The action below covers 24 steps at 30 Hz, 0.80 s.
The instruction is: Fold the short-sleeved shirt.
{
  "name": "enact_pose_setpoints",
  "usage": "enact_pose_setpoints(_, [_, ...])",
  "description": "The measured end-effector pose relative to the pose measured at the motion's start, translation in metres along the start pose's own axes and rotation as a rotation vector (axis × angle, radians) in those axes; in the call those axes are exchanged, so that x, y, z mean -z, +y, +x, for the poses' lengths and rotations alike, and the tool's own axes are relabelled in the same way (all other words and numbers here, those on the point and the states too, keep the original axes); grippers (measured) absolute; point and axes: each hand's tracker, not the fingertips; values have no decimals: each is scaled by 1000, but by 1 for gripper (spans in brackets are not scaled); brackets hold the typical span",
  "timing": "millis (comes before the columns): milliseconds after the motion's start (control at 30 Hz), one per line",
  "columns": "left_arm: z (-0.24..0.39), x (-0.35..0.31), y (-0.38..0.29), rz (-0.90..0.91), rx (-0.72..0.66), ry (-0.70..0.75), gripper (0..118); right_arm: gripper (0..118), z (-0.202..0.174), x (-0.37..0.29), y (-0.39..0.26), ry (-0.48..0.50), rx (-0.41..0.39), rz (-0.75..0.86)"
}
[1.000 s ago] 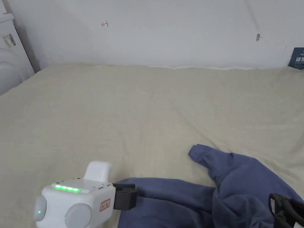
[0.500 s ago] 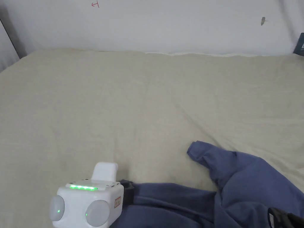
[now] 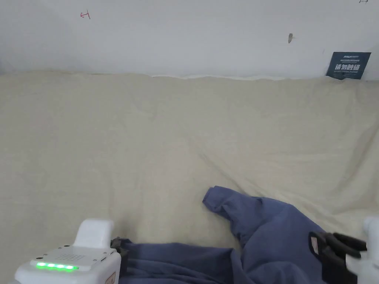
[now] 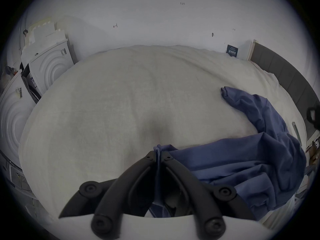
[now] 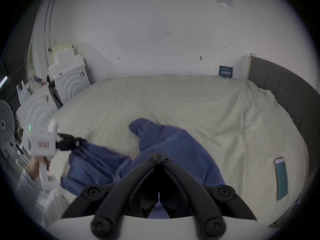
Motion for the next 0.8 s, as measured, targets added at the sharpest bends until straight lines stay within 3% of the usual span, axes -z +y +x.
enact_pose_setpoints(67, [-1,-2,4,1,-10,-3,4,0,13,16,25,24,77,17])
enact_pose_setpoints(167, [17,-25,12,14,-2,2,4,7,23,49,55,42,-6,-28])
enact_pose_setpoints(200, [19,-27,13,14,5,2,4,24,26,62,63,22,-55,-50])
enact_pose_setpoints(233, [13,-21,6,37,14,5,4,66,30,76,67,10,-116,-43])
enact_pose_setpoints(267, [13,-21,7,44,15,9,4,99,35,86,66,3,-102,-13])
enact_pose_setpoints(300, [14,-22,9,44,12,8,4,114,42,102,68,10,-87,-42])
enact_pose_setpoints(400, [15,-25,11,40,11,7,4,117,57,138,67,119,-47,-184])
enact_pose_setpoints(500, [16,-24,12,35,14,8,4,117,68,173,64,70,-62,-265])
enact_pose_setpoints(533, [15,-24,11,37,10,9,4,117,72,183,60,-5,-47,-274])
enact_pose_setpoints(600, [16,-23,13,33,-5,6,4,115,75,202,53,-46,-9,-339])
enact_pose_setpoints(700, [14,-19,14,32,2,9,4,104,77,219,37,39,52,-444])
enact_pose_setpoints(733, [14,-18,14,29,4,10,4,91,72,221,32,30,33,-466])
enact_pose_setpoints(767, [13,-17,13,27,5,13,4,84,60,223,26,-73,-84,-478])
enact_pose_setpoints(800, [12,-16,13,26,6,13,4,83,49,218,24,-112,-212,-424])
